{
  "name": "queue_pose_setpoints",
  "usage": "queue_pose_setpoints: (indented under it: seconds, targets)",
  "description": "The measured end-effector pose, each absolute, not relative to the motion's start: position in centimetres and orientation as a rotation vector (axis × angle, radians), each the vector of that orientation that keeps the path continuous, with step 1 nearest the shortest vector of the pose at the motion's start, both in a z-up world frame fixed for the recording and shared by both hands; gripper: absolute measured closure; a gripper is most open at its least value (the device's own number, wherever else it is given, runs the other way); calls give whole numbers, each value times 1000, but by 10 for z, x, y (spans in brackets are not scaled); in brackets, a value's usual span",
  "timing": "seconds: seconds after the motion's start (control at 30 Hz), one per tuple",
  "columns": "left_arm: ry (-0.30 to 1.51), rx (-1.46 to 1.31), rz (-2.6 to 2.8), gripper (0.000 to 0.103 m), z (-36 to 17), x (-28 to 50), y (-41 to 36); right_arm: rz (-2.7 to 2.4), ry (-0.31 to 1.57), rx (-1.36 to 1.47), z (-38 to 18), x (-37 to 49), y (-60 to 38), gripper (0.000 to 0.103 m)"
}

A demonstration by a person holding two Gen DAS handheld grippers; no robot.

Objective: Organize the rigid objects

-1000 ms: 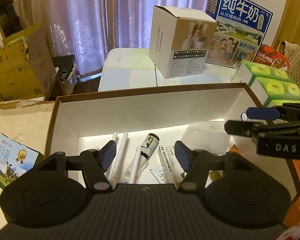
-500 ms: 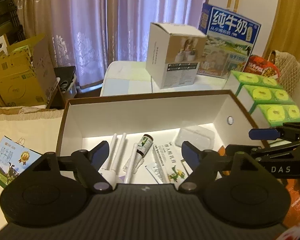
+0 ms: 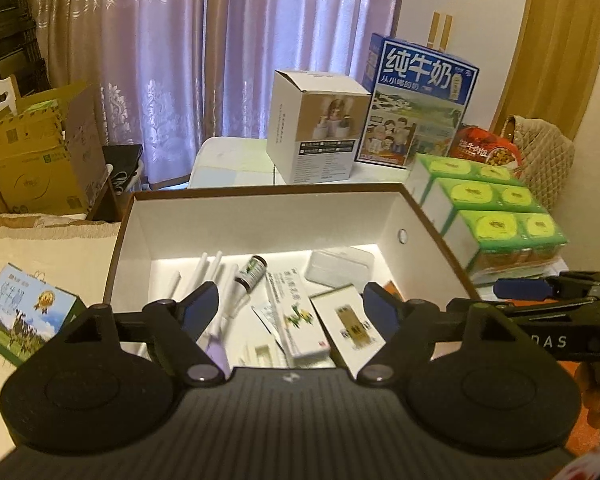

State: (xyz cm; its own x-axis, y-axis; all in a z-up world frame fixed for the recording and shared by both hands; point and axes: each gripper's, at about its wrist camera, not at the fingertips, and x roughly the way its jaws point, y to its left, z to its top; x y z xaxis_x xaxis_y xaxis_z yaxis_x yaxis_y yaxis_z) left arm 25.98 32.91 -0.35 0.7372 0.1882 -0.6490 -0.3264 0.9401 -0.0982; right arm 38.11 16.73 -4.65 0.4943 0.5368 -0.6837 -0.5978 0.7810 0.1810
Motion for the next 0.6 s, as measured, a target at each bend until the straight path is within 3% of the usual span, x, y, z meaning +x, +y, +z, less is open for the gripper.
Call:
queue_pose_setpoints:
  seconds: [0.6]
  targets:
    - [771, -232, 261, 27, -8, 195, 216, 716, 830, -51, -39, 310, 53, 37]
